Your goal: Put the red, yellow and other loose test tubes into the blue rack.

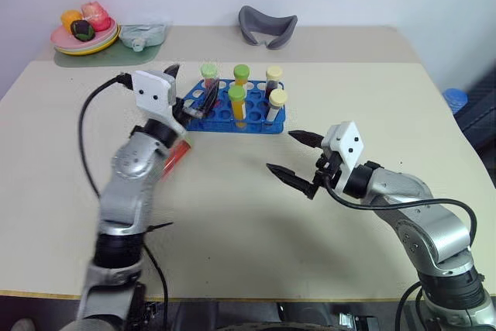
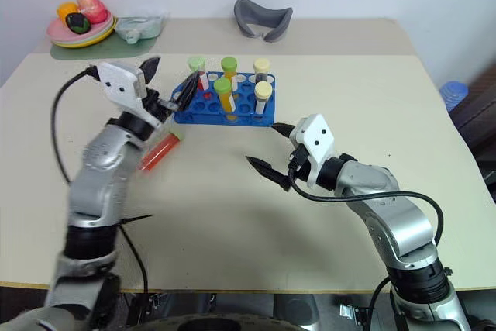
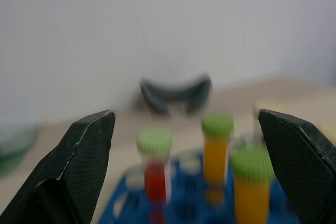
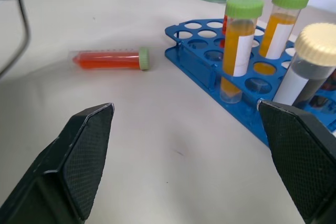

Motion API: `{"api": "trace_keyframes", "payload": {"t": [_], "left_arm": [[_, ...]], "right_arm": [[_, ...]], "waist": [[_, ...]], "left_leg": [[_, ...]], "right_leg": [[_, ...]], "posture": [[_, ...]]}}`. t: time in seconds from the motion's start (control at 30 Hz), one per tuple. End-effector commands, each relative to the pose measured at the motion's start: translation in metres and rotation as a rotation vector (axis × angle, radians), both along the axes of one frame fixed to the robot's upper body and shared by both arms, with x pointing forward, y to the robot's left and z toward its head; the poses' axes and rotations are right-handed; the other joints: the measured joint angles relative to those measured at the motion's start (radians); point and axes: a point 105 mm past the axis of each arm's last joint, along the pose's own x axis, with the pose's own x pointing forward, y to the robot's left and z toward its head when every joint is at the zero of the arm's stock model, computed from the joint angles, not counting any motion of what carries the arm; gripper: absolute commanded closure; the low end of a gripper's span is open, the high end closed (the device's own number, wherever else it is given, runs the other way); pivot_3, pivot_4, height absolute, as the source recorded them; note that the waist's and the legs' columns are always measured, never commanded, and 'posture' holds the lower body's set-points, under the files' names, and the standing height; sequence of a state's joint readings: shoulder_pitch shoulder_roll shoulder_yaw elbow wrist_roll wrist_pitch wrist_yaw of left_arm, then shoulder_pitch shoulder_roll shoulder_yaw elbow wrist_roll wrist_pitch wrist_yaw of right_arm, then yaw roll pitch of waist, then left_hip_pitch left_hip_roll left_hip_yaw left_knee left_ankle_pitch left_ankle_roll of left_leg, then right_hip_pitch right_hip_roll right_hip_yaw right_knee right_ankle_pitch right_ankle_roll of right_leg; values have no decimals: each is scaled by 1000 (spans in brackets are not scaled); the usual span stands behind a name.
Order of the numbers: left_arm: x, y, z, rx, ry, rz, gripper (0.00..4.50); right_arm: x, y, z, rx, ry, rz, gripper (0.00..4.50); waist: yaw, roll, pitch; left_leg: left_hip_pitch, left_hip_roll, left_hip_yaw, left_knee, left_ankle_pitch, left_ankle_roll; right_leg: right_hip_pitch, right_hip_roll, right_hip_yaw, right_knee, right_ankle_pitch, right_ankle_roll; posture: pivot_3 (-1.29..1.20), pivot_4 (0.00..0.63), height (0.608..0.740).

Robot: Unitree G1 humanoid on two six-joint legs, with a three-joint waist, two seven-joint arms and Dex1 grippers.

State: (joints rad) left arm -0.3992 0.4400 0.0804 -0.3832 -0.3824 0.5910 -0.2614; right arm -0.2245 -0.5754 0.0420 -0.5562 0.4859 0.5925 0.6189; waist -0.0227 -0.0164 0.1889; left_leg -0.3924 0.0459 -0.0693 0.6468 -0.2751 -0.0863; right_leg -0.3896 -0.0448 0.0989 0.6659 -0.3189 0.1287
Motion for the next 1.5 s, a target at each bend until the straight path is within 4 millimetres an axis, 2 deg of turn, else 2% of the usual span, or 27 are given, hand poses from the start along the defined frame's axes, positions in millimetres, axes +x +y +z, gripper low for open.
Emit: {"api": "trace_keyframes", "payload": {"t": [0.03, 0.13, 0.23, 0.33, 0.47, 0.8, 1.13, 1.5], "left_arm": [[-12, 5, 5, 73, 130, -10, 70], [-15, 10, -12, 241, 337, 28, 70], [-17, 4, -19, 271, 462, -5, 70], [-14, 9, -39, 410, 636, 50, 70], [-9, 10, -54, 432, 795, 63, 70], [4, 24, -64, 452, 923, 123, 70], [-4, 40, -73, 529, 1006, 64, 70], [6, 33, -80, 483, 1051, 19, 70]], "right_arm": [[-2, 1, 16, -21, -59, 56, 0], [-12, 3, 15, -95, -35, 162, 0], [-21, 3, 12, -157, -16, 244, 0], [-24, 4, 13, -176, -14, 278, 0], [-24, 6, 11, -180, -14, 289, 0], [-32, 11, 5, -182, -4, 292, 0], [-38, 11, 5, -199, 0, 301, 0], [-41, 11, 2, -212, 7, 313, 0]], "waist": [[1, 0, 0], [3, -1, 1], [4, -1, 1], [2, -1, 1], [-8, -1, 1], [-21, -1, 1], [-21, -1, 1], [-15, -1, 1]], "left_leg": [[0, 0, 0, 0, 0, 0], [0, 0, 0, 0, 0, 0], [-1, 0, -1, 0, 0, 1], [-1, 0, -1, 0, -1, 1], [0, 0, -1, 0, 0, 1], [-1, 0, -1, 0, 0, 1], [-1, 0, -1, 0, 0, 1], [-1, 0, -1, 0, 0, 1]], "right_leg": [[0, 0, 0, 0, 0, 0], [0, 0, 0, 0, 0, 0], [1, 0, -1, -1, 0, 0], [0, 0, -1, -1, 0, 0], [0, 1, -1, 0, 0, 0], [-1, 0, -1, 0, 0, 0], [-1, 0, -1, 0, 0, 0], [0, 0, -1, 0, 0, 0]], "posture": [[0, 150, 740], [0, 150, 740], [0, 150, 740], [0, 150, 740], [0, 150, 740], [0, 150, 740], [0, 150, 740], [0, 150, 740]]}}
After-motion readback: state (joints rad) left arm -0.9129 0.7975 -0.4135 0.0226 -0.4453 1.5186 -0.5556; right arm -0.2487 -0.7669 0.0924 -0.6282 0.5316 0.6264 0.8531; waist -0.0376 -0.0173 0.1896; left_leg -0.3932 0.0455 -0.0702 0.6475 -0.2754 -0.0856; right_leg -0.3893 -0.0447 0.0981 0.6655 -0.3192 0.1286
